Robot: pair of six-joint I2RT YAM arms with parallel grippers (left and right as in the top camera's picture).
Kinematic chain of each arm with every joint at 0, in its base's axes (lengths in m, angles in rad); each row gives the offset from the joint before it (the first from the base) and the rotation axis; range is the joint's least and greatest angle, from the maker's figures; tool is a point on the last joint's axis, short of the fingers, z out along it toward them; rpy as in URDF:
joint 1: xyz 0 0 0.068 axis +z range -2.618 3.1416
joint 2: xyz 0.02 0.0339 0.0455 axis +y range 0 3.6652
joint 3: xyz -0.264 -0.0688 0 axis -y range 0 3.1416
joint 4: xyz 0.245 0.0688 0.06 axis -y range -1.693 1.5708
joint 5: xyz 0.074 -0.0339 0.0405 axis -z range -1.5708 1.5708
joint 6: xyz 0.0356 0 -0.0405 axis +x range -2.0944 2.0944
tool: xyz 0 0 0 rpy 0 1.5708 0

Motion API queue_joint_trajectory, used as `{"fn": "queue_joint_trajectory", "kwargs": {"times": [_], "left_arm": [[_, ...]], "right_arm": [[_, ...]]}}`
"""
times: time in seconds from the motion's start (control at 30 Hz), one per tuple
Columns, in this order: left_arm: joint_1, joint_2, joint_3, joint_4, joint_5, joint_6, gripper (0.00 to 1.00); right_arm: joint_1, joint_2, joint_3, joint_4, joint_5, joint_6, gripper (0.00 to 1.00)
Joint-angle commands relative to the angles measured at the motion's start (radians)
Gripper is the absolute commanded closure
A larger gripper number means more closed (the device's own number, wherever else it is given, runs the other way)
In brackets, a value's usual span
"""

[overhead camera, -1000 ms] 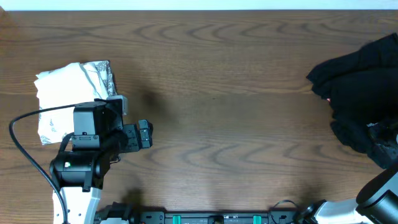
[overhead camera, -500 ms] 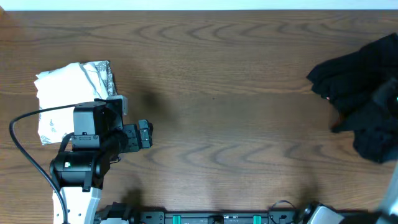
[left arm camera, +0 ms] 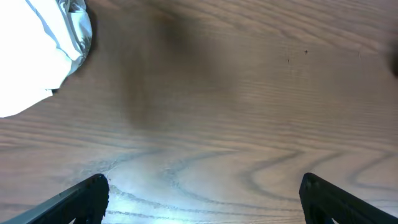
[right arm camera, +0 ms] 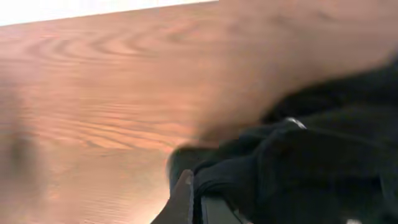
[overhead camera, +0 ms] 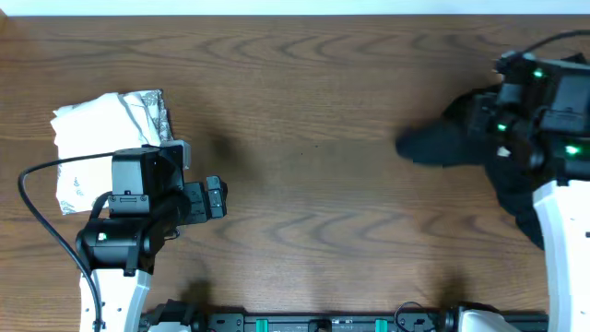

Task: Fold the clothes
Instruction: 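Drag the black shirt leftward with the right gripper onto the table center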

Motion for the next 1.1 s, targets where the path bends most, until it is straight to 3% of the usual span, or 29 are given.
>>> {"fn": "queue_joint_trajectory", "kwargs": {"times": [0.0,0.17,0.57,0.73,0.87,0.9,0.93,1.03,1.07], "left_arm": [[-0.002,0.003,0.018,-0.003,0.005,0.014,0.02],[-0.002,0.003,0.018,-0.003,0.005,0.014,0.02],[-0.002,0.003,0.018,-0.003,0.005,0.014,0.02],[-0.002,0.003,0.018,-0.003,0.005,0.014,0.02],[-0.002,0.003,0.018,-0.003,0.006,0.013,0.02],[-0.002,0.003,0.018,-0.003,0.006,0.013,0.02],[-0.002,0.003,0.018,-0.003,0.005,0.013,0.02],[-0.002,0.003,0.018,-0.003,0.005,0.013,0.02],[-0.002,0.003,0.018,-0.003,0.006,0.013,0.02]], "right_arm": [[0.094,-0.008,0.039,0.063,-0.119,-0.028,0.99],[0.246,-0.004,0.045,0.179,-0.162,-0.028,0.99],[0.549,0.16,0.045,0.242,-0.058,-0.019,0.99],[0.599,0.262,0.045,0.4,-0.057,0.026,0.99],[0.609,0.332,0.045,0.628,0.047,0.103,0.99],[0.609,0.347,0.045,0.686,0.071,0.123,0.96],[0.609,0.366,0.045,0.748,0.08,0.138,0.83],[0.61,0.409,0.045,0.842,0.072,0.157,0.66],[0.61,0.422,0.045,0.843,0.058,0.158,0.48]]}}
